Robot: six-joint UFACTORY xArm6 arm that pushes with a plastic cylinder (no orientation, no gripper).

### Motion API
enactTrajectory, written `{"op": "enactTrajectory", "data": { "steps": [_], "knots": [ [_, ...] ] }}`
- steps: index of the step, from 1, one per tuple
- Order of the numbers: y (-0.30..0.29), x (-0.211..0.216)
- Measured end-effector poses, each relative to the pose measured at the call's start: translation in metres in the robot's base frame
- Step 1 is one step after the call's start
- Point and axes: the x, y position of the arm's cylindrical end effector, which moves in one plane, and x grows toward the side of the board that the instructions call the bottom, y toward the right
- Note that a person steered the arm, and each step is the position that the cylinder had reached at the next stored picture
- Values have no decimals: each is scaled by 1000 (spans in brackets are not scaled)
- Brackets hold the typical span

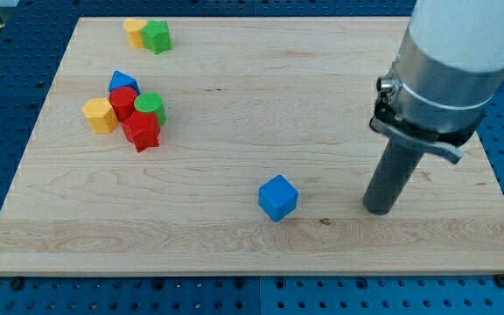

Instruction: Move the blue cube to the left of the red star

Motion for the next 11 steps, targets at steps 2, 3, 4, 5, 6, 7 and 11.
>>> {"op": "enactTrajectory", "data": {
  "steps": [2, 3, 4, 5, 6, 7, 11],
  "knots": [
    [-141, -19],
    [-213, -32],
    [-256, -33],
    [-239, -27],
    [-226, -6],
    [-232, 12],
    [-271, -19]
  ]
}}
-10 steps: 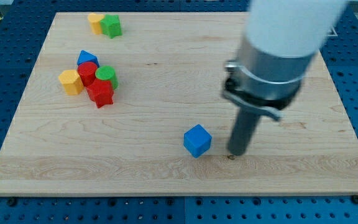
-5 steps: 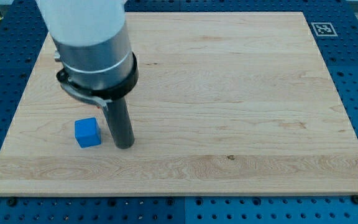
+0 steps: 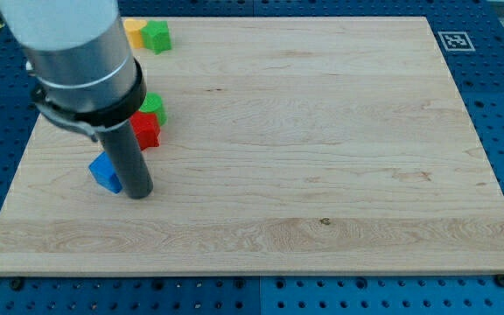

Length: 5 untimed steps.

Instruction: Move the blue cube to the left of the red star

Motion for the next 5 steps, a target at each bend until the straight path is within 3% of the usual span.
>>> {"op": "enactTrajectory", "data": {
  "steps": [2, 3, 5],
  "knots": [
    [-28, 3],
    [-29, -24],
    [-29, -38]
  ]
}}
